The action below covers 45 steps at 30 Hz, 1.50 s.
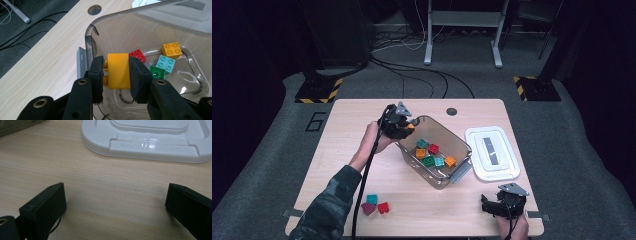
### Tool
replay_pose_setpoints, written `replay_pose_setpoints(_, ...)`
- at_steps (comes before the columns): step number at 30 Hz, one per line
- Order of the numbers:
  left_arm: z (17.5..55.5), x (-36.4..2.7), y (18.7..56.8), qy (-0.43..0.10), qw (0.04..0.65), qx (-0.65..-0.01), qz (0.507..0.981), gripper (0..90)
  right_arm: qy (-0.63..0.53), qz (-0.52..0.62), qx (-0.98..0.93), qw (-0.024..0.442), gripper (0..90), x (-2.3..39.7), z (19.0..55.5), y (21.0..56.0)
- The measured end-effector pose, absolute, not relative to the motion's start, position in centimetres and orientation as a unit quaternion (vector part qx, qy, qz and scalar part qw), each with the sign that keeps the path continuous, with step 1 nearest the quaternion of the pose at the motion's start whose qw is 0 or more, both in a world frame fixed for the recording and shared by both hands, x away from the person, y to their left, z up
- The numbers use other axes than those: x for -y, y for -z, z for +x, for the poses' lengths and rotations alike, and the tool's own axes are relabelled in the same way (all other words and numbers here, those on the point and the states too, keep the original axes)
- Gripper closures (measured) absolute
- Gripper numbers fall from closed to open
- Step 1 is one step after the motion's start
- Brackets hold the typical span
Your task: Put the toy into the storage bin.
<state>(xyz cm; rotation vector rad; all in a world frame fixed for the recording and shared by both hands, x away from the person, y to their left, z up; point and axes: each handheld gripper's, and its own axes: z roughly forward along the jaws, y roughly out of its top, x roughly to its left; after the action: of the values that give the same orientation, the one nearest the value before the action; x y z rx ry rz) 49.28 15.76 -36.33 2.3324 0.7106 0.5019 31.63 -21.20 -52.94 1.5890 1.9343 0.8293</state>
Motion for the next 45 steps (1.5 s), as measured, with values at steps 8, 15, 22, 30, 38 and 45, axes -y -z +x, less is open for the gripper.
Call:
replay_pose_setpoints(8, 49.2, -15.6, 36.3, -0.183, 0.325, -0.274, 0.887, 41.1, -0.305, 0.584, -0.710, 0.250, 2.3, 21.2, 31.6, 52.9)
replay_pose_setpoints(15, 48.1, -16.8, 35.6, -0.190, 0.332, -0.282, 0.880, 17.3, -0.305, 0.584, -0.710, 0.250, 2.3, 21.2, 31.6, 52.9)
replay_pose_setpoints(22, 46.4, -18.7, 35.1, -0.207, 0.337, -0.284, 0.874, 10.5, -0.305, 0.584, -0.710, 0.250, 2.3, 21.2, 31.6, 52.9)
replay_pose_setpoints(30, 44.1, -20.8, 35.2, -0.218, 0.340, -0.287, 0.868, 5.8, -0.304, 0.584, -0.710, 0.250, 2.3, 21.2, 31.6, 52.9)
replay_pose_setpoints(38, 42.2, -22.9, 36.8, -0.215, 0.338, -0.298, 0.866, 4.8, -0.304, 0.584, -0.710, 0.250, 2.3, 21.2, 31.6, 52.9)
replay_pose_setpoints(45, 41.0, -24.3, 38.3, -0.209, 0.334, -0.314, 0.864, 2.0, -0.303, 0.587, -0.708, 0.249, 2.3, 21.2, 31.6, 52.9)
